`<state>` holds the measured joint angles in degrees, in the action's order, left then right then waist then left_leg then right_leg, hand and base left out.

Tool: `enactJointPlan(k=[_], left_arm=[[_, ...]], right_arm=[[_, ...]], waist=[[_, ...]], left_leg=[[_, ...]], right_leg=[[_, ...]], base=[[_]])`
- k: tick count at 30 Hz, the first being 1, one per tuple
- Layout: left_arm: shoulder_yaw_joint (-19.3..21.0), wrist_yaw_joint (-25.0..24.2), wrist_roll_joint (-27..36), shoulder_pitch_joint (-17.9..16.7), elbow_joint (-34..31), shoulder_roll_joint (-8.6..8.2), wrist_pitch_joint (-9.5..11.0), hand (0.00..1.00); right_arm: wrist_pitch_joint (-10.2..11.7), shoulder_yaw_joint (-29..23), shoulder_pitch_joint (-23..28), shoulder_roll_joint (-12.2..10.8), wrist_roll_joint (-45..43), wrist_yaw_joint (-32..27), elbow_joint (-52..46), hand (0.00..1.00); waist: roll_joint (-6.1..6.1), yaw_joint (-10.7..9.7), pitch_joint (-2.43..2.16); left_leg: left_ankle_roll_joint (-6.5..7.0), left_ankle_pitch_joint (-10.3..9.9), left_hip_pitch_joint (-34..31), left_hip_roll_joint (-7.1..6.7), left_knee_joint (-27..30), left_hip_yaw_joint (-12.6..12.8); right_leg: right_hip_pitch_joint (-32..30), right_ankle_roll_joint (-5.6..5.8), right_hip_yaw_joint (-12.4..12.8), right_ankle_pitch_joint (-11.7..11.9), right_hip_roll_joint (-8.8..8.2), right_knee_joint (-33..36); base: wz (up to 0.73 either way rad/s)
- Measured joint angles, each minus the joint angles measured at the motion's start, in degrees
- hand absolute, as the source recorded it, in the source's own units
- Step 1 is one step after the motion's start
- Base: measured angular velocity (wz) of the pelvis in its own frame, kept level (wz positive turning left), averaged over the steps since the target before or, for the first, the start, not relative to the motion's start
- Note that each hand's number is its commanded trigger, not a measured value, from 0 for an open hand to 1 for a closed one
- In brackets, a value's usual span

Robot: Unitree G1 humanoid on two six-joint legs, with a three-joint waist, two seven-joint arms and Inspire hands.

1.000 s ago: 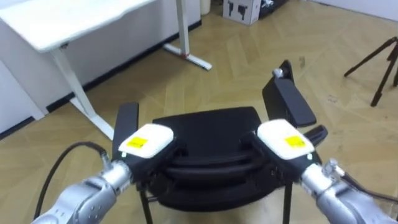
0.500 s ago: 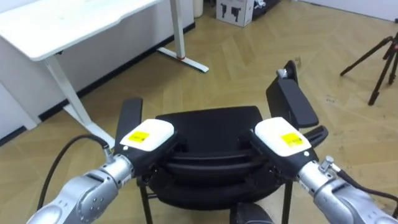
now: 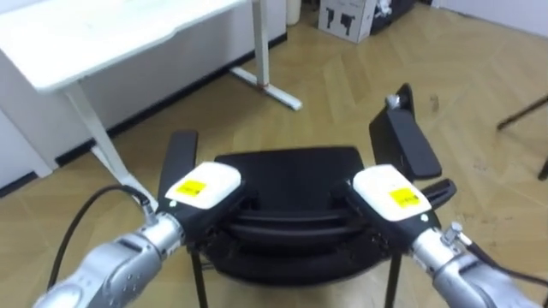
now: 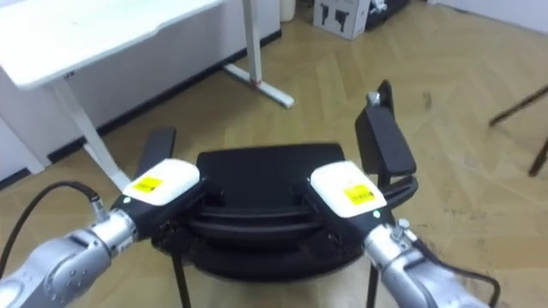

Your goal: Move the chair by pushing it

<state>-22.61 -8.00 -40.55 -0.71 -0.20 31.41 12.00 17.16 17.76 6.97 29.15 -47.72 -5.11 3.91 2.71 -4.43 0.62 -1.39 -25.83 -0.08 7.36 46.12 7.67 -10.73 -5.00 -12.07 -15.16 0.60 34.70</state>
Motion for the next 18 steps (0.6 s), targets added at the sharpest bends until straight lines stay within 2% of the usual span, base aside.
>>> enactJointPlan(k=[1, 2, 3, 4, 5, 7, 8, 9, 10, 12, 14, 15, 18], left_arm=[[0.02, -0.02, 0.11, 0.01, -0.05, 0.11, 0.02, 1.00], [0.06, 0.02, 0.11, 0.01, -0.08, 0.14, 0.02, 1.00], [0.15, 0.05, 0.11, 0.02, -0.08, 0.03, -0.01, 1.00], [0.13, 0.03, 0.04, -0.03, -0.02, -0.01, -0.05, 1.00], [0.13, 0.06, 0.02, -0.20, -0.01, -0.09, -0.05, 1.00], [0.14, 0.37, 0.02, -0.41, 0.04, -0.10, 0.04, 1.00], [0.14, 0.43, 0.02, -0.40, 0.06, -0.06, 0.03, 1.00], [0.14, 0.74, 0.02, -0.40, 0.13, 0.02, 0.06, 1.00], [0.14, 1.20, -0.09, -0.34, 0.16, 0.11, 0.11, 1.00], [0.15, 1.88, -0.37, -0.25, 0.16, 0.13, -0.01, 1.00], [0.14, 2.04, -0.41, -0.19, 0.15, 0.05, -0.43, 1.00], [0.11, 2.00, -0.41, -0.11, 0.17, -0.04, -0.47, 1.00], [0.08, 2.37, -1.01, -0.37, 0.18, -0.14, -0.39, 1.00]], right_arm=[[0.04, 0.04, -0.10, -0.03, 0.11, -0.20, 0.08, 1.00], [0.05, 0.07, -0.19, -0.04, 0.12, -0.20, 0.09, 1.00], [0.06, 0.12, -0.35, -0.11, 0.18, -0.19, 0.23, 1.00], [0.07, 0.15, -0.35, -0.18, 0.18, -0.19, 0.42, 1.00], [0.12, 0.16, -0.32, -0.16, 0.19, -0.16, 0.47, 1.00], [0.35, 0.17, -0.28, -0.12, -0.18, -0.50, 0.46, 1.00], [0.35, 0.22, -0.28, -0.19, -0.41, -0.67, 0.47, 1.00], [0.34, 0.28, -0.29, -0.31, -0.76, -1.12, 0.52, 1.00], [0.34, 0.27, -0.45, -0.27, -0.84, -1.49, 0.53, 1.00], [0.30, 0.37, -1.16, -0.27, -0.85, -1.58, 0.97, 1.00], [0.15, 0.84, -1.82, -0.39, -0.82, -1.72, 1.64, 1.00], [0.02, 1.05, -1.83, -0.29, -0.71, -1.95, 1.70, 1.00], [-0.41, 1.24, -1.58, -0.49, -0.64, -2.25, 1.44, 1.00]], waist=[[-0.07, 0.08, 0.02], [-0.29, 0.07, -0.02], [-1.16, 0.06, 0.34], [-1.59, 0.13, 0.46], [-1.89, 0.23, 0.48], [-2.38, 0.81, 0.57], [-2.66, 0.64, 0.59], [-3.01, 0.85, 0.59], [-3.33, 0.92, 0.65], [-3.70, 1.30, 0.87], [-4.06, 1.47, 0.81], [-4.19, 1.47, 0.85], [-4.08, 1.07, 0.69]], left_leg=[[-0.17, 1.16, -1.00, 0.97, 3.90, 0.10], [-0.29, 1.99, -1.57, 1.30, 5.79, 0.06], [-0.56, 4.10, -2.41, 1.95, 8.89, 0.13], [-0.66, 6.64, -2.91, 2.42, 11.15, 0.29], [-0.69, 8.04, -3.17, 2.56, 12.03, 0.35], [-0.47, 14.99, -5.49, 3.18, 16.14, 0.14], [-0.48, 17.18, -6.36, 3.21, 17.04, -0.08], [-0.52, 21.27, -8.07, 3.61, 18.72, -0.19], [-0.65, 22.52, -9.94, 4.17, 19.94, -0.18], [-0.19, 21.35, -13.34, 4.60, 20.09, 0.10], [-0.06, 19.43, -16.85, 5.03, 18.26, 0.91], [-0.24, 18.37, -18.78, 5.08, 15.11, 1.58], [0.33, 17.82, -20.93, 4.71, 4.90, 2.56]], right_leg=[[0.60, -0.39, -0.49, -1.82, 0.10, 1.33], [0.89, -0.55, -0.66, -2.69, 0.07, 2.01], [1.81, -0.80, -1.00, -4.10, -0.04, 2.76], [3.10, -0.99, -1.15, -5.14, -0.07, 2.86], [3.59, -1.12, -1.17, -5.58, -0.13, 2.84], [5.65, -1.69, -1.82, -6.59, -0.30, 1.73], [6.10, -1.82, -1.98, -6.66, -0.37, 1.29], [6.95, -2.02, -2.31, -6.74, -0.34, 0.00], [7.50, -2.24, -2.80, -6.80, -0.35, -0.93], [8.17, -2.63, -3.13, -7.00, -0.45, -1.81], [9.19, -2.69, -3.13, -7.05, -0.45, -3.06], [10.02, -2.52, -3.24, -7.14, -0.55, -3.92], [11.74, -1.71, -3.49, -7.62, -0.64, -5.35]], base=[[0.12], [0.20], [0.22], [0.19], [0.13], [0.14], [0.23], [0.23], [0.25], [0.07], [-0.03], [0.03], [0.07]])
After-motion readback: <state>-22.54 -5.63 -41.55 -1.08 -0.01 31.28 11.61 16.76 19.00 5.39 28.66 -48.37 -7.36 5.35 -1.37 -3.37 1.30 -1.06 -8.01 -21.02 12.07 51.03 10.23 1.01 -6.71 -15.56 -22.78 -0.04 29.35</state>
